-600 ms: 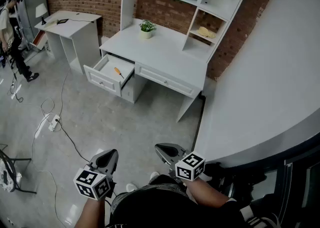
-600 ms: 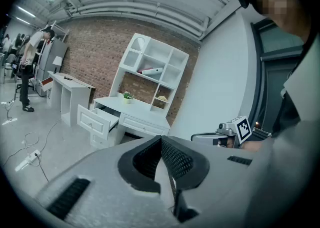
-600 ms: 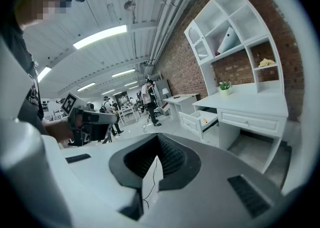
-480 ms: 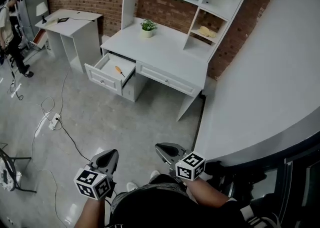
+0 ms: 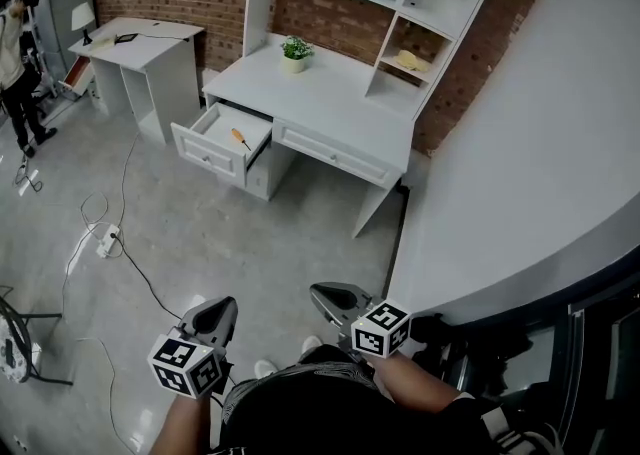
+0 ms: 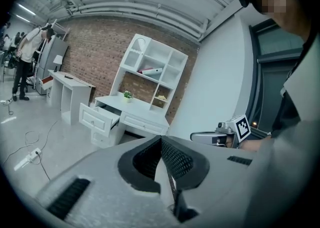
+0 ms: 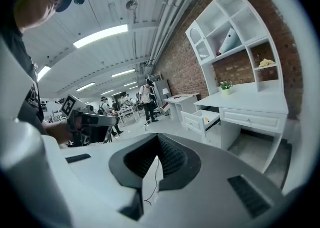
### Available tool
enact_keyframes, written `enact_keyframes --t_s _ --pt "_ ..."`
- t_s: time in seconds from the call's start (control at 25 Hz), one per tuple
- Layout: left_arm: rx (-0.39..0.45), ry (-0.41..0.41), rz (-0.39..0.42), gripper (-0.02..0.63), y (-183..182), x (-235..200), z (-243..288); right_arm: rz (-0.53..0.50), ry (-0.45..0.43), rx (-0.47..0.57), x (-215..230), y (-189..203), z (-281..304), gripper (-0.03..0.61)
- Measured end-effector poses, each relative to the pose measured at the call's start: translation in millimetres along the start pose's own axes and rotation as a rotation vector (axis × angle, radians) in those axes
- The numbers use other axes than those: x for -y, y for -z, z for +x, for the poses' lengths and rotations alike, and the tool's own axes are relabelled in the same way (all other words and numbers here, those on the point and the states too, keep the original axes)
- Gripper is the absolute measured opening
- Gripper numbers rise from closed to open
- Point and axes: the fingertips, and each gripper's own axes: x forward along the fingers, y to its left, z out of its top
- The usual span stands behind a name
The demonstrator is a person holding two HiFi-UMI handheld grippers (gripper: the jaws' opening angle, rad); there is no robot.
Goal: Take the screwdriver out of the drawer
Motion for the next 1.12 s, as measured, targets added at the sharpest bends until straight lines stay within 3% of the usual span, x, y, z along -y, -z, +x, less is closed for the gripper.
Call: enact_keyframes --t_s 0.16,0.32,0.72,1.12 --pt "-0.033 -0.013 -0.038 0.017 12 -8 -7 -0.015 0.002 -0.015 -10 3 2 0.005" --pt "-0.06 -0.019 -0.026 0.017 20 -12 -14 -0.024 0.002 -0.031 -16 3 6 0.005" --pt "-0.02 -0.039 -0.016 0.017 12 -22 -20 -0.002 -0.034 -0.046 -19 3 25 0.005" --pt "-0.027 -0.077 -0.037 0.017 2 -48 5 0.066 -0.053 -0.047 16 -4 62 0.005"
